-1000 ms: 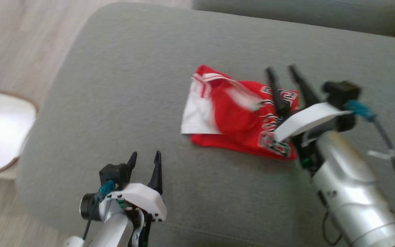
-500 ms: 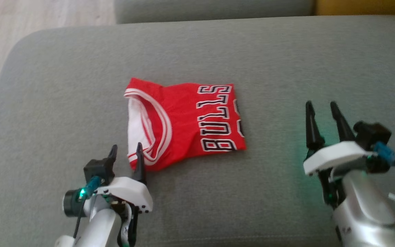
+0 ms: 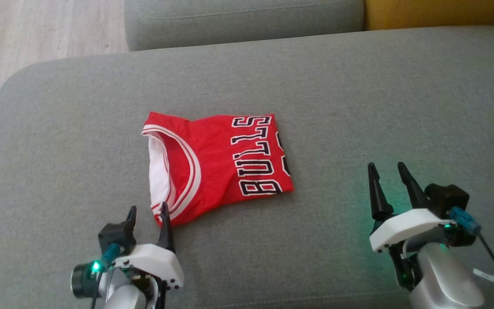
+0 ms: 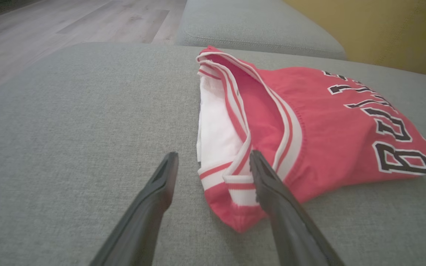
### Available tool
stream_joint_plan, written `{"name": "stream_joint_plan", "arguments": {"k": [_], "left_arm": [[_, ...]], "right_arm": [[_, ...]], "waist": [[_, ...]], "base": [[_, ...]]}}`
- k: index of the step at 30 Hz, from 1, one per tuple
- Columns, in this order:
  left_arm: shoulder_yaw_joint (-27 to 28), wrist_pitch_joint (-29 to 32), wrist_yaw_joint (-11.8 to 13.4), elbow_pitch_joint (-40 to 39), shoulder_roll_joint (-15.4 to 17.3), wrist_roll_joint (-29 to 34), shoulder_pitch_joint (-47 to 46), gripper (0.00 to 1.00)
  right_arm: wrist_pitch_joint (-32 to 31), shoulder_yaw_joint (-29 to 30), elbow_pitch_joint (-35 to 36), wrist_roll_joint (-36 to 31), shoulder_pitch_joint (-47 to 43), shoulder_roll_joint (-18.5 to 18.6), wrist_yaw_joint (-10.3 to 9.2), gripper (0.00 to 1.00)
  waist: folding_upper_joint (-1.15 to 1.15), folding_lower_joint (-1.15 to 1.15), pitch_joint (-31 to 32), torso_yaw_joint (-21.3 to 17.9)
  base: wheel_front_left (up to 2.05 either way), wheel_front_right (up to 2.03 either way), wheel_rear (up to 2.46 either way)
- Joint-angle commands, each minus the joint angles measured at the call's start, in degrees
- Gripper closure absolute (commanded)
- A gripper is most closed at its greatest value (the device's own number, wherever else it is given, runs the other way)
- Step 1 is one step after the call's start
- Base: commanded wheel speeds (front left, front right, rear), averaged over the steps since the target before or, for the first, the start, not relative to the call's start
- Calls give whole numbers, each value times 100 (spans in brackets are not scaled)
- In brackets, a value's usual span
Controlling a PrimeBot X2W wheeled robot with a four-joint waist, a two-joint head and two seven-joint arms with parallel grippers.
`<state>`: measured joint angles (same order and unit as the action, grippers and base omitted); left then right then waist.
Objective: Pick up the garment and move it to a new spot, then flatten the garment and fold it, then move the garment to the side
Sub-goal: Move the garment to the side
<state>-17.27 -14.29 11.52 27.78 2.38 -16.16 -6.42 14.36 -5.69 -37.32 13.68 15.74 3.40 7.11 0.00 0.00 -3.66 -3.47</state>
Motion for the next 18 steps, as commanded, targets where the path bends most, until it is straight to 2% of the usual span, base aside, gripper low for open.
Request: {"name": "stream_joint_plan", "arguments": {"k": [1, 10, 14, 18], "left_arm": [[178, -71, -27, -190, 50, 89, -187, 0], [-71, -71, -80, -276, 50, 21, -361, 0], [-238, -71, -101, -279, 50, 0, -460, 0], [-384, -71, -92, -303, 50, -53, -536, 0]], "right_arm": [[63, -213, 153, 64, 137, -50, 37, 0], [63, -833, -124, 457, 556, -51, 37, 0], [63, -1142, -517, 649, 1048, -51, 37, 0], [53, -1196, -1093, 687, 1503, -52, 37, 0]], "waist": [[0, 0, 4, 69], [0, 0, -351, 572], [0, 0, -552, 947], [0, 0, -701, 1314]], "base": [[0, 0, 0], [0, 0, 0], [0, 0, 0], [0, 0, 0]]}}
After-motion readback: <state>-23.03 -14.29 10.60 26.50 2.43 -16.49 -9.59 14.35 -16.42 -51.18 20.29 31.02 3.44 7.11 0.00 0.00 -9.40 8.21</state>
